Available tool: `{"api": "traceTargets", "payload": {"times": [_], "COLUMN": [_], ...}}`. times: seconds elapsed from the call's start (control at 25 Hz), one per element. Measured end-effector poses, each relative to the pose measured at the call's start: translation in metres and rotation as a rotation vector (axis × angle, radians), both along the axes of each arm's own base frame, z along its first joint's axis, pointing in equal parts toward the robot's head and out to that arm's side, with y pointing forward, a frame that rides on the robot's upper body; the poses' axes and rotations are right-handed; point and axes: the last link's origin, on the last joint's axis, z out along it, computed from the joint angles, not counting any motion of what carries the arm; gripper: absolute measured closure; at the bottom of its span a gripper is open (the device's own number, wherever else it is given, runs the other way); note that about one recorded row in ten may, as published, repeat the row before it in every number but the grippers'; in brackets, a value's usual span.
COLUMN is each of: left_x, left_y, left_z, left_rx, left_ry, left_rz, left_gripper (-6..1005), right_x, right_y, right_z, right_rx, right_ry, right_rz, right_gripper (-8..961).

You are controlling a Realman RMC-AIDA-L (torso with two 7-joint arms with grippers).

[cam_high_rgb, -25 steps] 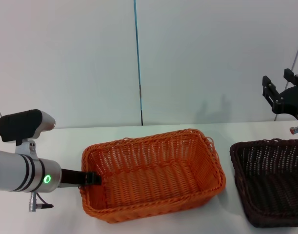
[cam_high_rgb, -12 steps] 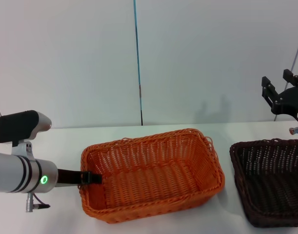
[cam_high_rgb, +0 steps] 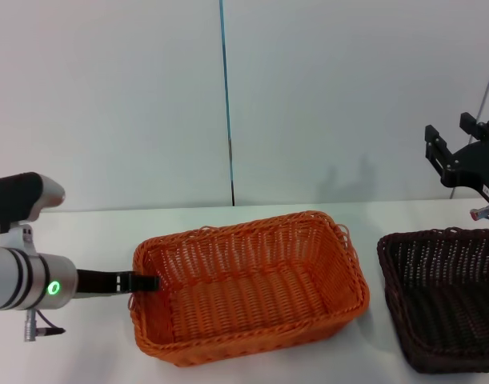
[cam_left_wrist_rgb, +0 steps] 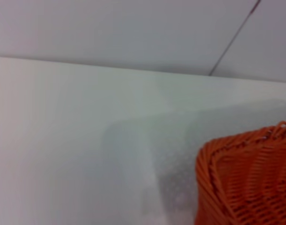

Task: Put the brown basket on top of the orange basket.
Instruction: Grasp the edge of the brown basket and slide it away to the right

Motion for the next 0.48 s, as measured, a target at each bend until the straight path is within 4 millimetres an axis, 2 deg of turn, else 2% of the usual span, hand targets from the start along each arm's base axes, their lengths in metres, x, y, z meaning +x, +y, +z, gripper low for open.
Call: {"api": "traceTargets", "payload": {"times": [0.04, 0.24, 0.48], "left_x": [0.000, -0.002, -0.001], "left_y": [0.000, -0.004, -0.005], "left_z": [0.002, 0.006, 0.016], "left_rx": [0.007, 0.028, 0.073], "left_ry": [0.000, -0.001, -0.002], "left_rz": [-0.001, -0.003, -0.016], "left_gripper": [97, 53, 55], "right_x": [0.000, -0.002, -0.006], "right_y": [0.000, 0.000, 0.000], "right_z": [0.000, 0.000, 0.002], "right_rx": [-0.001, -0.001, 0.005], "right_ry": [0.000, 0.000, 0.004], "right_rz": [0.001, 0.007, 0.018], "right_gripper": [454, 454, 453]}}
